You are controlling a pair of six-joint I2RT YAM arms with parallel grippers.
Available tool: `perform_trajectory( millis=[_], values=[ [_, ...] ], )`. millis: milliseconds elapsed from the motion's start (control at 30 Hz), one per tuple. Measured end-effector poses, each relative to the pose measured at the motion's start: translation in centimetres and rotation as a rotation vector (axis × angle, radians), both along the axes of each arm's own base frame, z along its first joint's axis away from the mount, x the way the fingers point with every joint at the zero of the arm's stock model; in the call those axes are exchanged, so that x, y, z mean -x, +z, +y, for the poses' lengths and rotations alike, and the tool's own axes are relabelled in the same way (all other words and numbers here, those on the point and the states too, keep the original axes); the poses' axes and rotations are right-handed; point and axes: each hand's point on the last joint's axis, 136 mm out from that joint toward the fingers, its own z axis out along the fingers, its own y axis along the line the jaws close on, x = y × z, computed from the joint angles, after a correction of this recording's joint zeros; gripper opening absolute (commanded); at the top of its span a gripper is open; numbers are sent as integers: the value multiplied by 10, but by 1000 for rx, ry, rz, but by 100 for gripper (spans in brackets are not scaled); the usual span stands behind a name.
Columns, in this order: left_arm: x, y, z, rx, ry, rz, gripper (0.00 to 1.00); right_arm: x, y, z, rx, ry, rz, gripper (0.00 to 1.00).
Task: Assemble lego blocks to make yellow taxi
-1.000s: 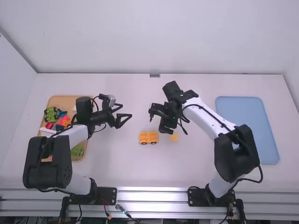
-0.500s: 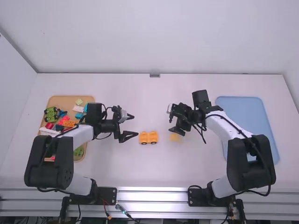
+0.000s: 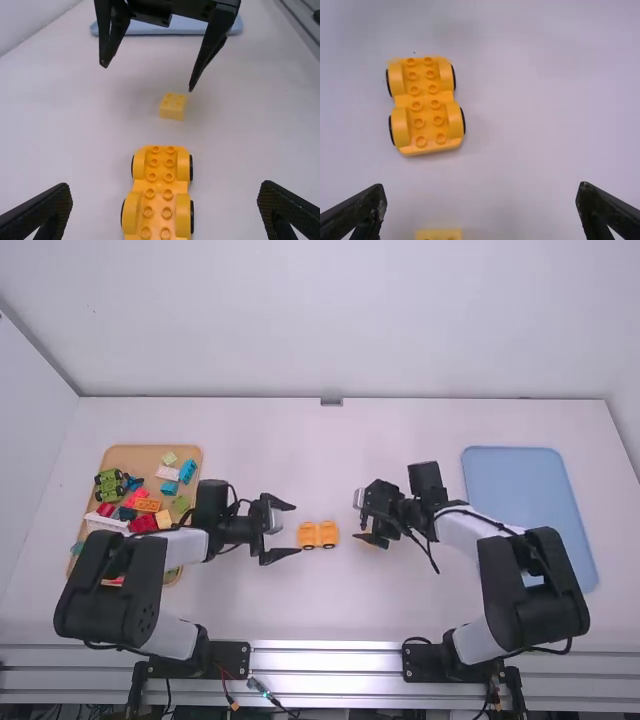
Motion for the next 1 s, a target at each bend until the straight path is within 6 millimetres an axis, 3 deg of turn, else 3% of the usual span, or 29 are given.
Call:
perform_trajectory(
  millis=[233,400,767,867,1000],
  values=[
    [-4,-13,-2,27,-18,-14,99,0,7,-11,-113,10,10,99],
    [-6,-35,-6,53,-41,72,99,5,-15,-18,-143,21,75,99],
    [-18,-45,-28,45,-90,115,99,8,-31,-28,-194,42,72,97],
    [-16,-47,-32,33,-96,121,99,10,-42,-31,-221,44,65,93],
    [-16,-48,-33,27,-94,121,99,14,-57,-31,-236,33,90,74]
  ],
)
